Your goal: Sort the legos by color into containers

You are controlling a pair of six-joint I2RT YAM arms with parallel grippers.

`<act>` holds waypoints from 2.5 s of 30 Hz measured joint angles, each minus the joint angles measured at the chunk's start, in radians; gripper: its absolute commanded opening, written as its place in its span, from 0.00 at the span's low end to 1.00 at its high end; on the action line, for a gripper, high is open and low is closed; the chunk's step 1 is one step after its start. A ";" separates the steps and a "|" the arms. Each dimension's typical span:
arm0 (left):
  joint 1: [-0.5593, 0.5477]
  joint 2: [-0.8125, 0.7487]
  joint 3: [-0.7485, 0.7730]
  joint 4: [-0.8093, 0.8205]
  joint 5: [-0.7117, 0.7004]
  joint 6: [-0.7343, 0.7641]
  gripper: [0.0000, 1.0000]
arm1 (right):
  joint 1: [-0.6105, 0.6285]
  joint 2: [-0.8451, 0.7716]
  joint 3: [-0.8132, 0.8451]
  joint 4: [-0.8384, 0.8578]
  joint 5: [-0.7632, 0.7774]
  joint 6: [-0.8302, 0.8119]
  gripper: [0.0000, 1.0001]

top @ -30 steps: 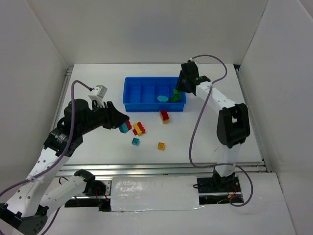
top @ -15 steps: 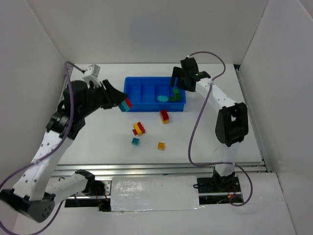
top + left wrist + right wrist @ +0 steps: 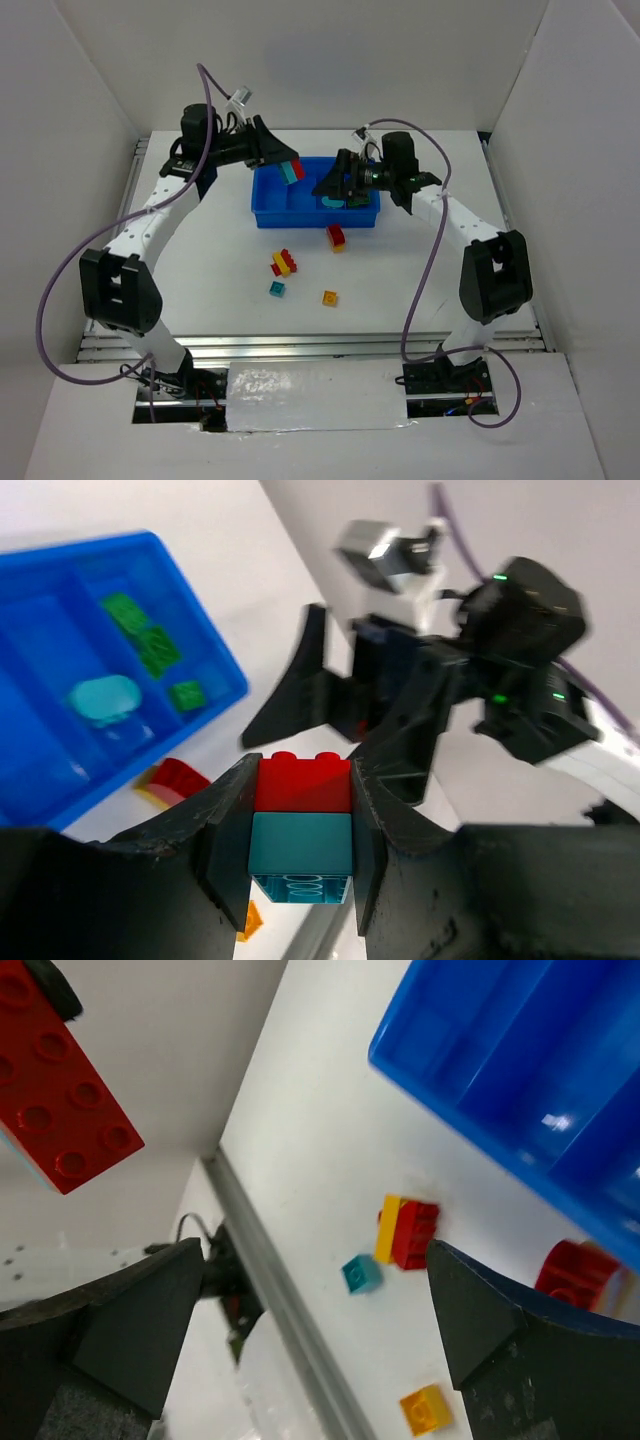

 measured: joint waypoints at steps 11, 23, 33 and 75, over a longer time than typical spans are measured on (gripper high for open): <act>-0.056 0.076 0.057 -0.029 0.165 -0.064 0.00 | 0.040 -0.048 -0.119 0.005 -0.256 0.140 0.97; -0.110 0.058 -0.007 0.051 0.274 -0.116 0.00 | 0.055 -0.102 -0.127 0.070 -0.322 0.181 0.78; -0.127 0.058 -0.134 0.358 0.411 -0.320 0.00 | 0.022 -0.155 -0.154 0.328 -0.326 0.312 0.70; -0.170 0.051 0.097 0.071 0.304 -0.159 0.99 | 0.009 -0.198 -0.219 0.719 -0.410 0.620 0.06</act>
